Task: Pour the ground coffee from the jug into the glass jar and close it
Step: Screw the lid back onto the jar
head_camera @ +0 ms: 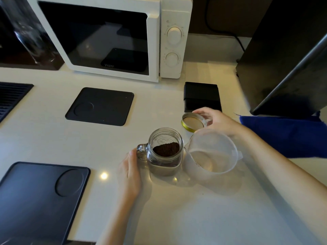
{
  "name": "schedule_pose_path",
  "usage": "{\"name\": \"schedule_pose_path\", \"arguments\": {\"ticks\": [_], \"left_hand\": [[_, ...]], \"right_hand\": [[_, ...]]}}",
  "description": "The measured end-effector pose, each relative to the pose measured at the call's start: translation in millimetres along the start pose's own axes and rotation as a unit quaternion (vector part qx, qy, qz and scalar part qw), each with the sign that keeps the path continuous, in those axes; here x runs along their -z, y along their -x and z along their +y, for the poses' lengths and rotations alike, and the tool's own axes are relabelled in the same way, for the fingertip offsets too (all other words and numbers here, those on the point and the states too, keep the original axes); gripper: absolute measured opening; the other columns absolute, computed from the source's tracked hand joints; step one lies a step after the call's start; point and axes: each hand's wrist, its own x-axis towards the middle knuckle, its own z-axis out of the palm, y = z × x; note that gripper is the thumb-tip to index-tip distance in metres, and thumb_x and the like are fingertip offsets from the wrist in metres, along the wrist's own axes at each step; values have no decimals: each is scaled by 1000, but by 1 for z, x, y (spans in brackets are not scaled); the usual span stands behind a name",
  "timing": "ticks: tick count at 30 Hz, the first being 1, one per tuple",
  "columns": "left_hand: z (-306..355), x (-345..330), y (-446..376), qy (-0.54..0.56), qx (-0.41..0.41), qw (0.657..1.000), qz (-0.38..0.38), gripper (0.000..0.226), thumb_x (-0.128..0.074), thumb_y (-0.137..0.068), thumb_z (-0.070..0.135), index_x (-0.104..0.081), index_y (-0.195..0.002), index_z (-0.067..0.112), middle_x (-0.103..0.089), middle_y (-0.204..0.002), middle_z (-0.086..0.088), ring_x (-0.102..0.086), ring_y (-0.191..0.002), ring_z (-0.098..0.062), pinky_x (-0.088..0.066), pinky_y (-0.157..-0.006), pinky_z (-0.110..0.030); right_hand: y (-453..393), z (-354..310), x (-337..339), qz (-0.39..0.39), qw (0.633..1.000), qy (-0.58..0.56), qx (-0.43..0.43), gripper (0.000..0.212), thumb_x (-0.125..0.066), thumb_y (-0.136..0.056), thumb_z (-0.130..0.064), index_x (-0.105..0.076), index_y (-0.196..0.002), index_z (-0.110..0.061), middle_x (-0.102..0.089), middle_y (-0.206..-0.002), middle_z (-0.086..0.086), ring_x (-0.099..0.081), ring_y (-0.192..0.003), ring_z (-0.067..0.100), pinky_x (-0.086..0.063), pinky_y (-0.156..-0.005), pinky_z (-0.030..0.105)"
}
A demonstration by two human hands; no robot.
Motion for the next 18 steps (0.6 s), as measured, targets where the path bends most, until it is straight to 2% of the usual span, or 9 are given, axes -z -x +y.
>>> {"name": "schedule_pose_path", "arguments": {"ticks": [4,6,8,9,10,11,12,15,18], "left_hand": [[6,0,3,-2,-7,1000,-5,47,-22,-89,31,-42,-46,36,-40,-50,5,-37,-51,-3,-30,-49,-15],[-1,1,-1,10,-5,1000,-14,49,-26,-92,26,-46,-50,40,-50,-51,8,-40,-53,-4,-32,-50,-12],[-11,1,-7,16,-13,999,-46,43,-38,-95,19,-55,-70,50,-64,-71,24,-54,-69,2,-38,-64,-5],[-11,2,-9,65,-11,996,-66,30,-43,-95,24,-57,-89,50,-67,-90,23,-59,-88,2,-42,-82,-10],[-11,4,-10,112,-4,989,-98,19,-45,-92,38,-56,-106,42,-67,-108,12,-58,-107,-8,-42,-97,-26],[-9,6,-10,141,-13,984,-107,37,-46,-85,51,-54,-116,33,-62,-119,-2,-53,-117,-20,-39,-102,-38],[-4,9,-10,146,-34,979,-135,50,-49,-78,56,-52,-120,28,-60,-123,-4,-51,-120,-21,-38,-103,-35],[13,9,-8,98,-88,978,-163,53,-59,-65,48,-50,-115,31,-61,-114,21,-53,-112,-1,-38,-89,-11],[15,8,-8,89,-106,978,-156,52,-68,-59,41,-50,-107,34,-61,-103,32,-56,-100,7,-38,-80,-4]], "right_hand": [[21,-41,19,-5,995,-82,47,71,-77,-54,-41,-54,-118,-22,-65,-111,-3,-62,-102,8,-50,-81,17],[34,-63,22,-6,994,-75,79,72,-77,-53,-41,-52,-117,-22,-64,-111,-1,-61,-102,9,-50,-84,20],[46,-83,19,-13,994,-42,105,77,-81,-51,-36,-49,-119,-19,-62,-113,0,-60,-105,12,-49,-87,24],[51,-91,16,-17,993,-28,114,78,-83,-51,-29,-48,-120,-17,-61,-113,-1,-59,-105,11,-48,-87,22],[56,-97,14,-21,992,-15,123,78,-83,-51,-21,-48,-120,-16,-61,-113,-2,-58,-105,10,-47,-87,19],[61,-103,12,-28,991,-4,131,76,-82,-51,-14,-48,-120,-15,-61,-112,-3,-58,-105,8,-45,-86,16],[65,-108,10,-35,990,9,138,75,-81,-52,-9,-49,-119,-15,-60,-111,-5,-57,-105,6,-43,-86,13],[70,-118,6,-38,983,97,151,72,-83,-57,-15,-48,-119,-26,-53,-112,-17,-50,-106,-2,-38,-88,6],[70,-123,3,-33,974,170,146,75,-83,-63,-27,-43,-127,-30,-46,-114,-19,-46,-107,-2,-39,-91,9]]}}
